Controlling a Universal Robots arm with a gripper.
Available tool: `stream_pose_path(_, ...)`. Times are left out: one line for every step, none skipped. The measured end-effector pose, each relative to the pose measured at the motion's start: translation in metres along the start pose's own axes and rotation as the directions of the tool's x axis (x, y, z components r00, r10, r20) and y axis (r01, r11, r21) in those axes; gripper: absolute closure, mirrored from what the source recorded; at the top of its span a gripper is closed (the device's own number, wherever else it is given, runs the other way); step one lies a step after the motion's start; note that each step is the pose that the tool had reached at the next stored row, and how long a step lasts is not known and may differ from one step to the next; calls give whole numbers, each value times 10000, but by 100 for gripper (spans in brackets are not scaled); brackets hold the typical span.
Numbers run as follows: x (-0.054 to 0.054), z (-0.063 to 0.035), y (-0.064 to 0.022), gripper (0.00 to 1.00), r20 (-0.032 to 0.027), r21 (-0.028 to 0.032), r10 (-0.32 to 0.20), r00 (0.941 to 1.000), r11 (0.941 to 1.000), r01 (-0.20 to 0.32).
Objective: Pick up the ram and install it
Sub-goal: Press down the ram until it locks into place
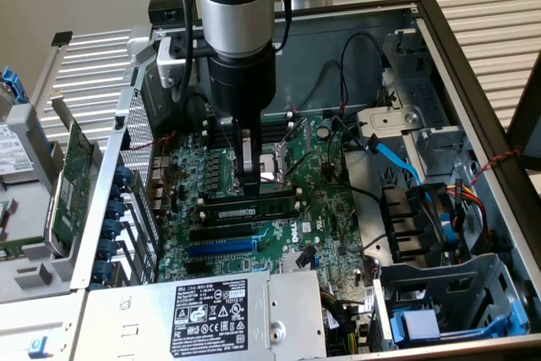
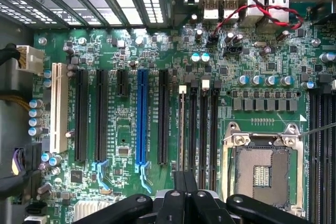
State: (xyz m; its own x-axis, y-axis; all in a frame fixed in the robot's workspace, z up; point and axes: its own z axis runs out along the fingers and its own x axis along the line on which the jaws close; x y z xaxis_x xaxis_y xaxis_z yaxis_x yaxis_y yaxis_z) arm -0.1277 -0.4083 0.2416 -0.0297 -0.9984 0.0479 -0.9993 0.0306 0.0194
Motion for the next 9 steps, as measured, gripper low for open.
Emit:
stream_pose_path(1, -18, 0, 89, 1, 0, 0, 10000, 10000, 0)
stream_pose_path(2, -36, 1, 89, 0, 0, 0, 10000, 10000, 0)
stream_pose_path(3, -52, 1, 89, 1, 1, 0, 10000, 10000, 0)
stream_pose_path(3, -64, 1, 89, 0, 0, 0, 10000, 10000, 0)
stream_pose_path(3, -71, 1, 89, 0, 0, 0, 10000, 10000, 0)
stream_pose_path(3, -74, 1, 89, 2, 1, 0, 10000, 10000, 0)
stream_pose_path(3, -76, 1, 89, 3, 2, 0, 10000, 10000, 0)
stream_pose_path(3, -76, 1, 89, 3, 2, 0, 10000, 10000, 0)
stream_pose_path(3, -76, 1, 89, 4, 3, 0, 10000, 10000, 0)
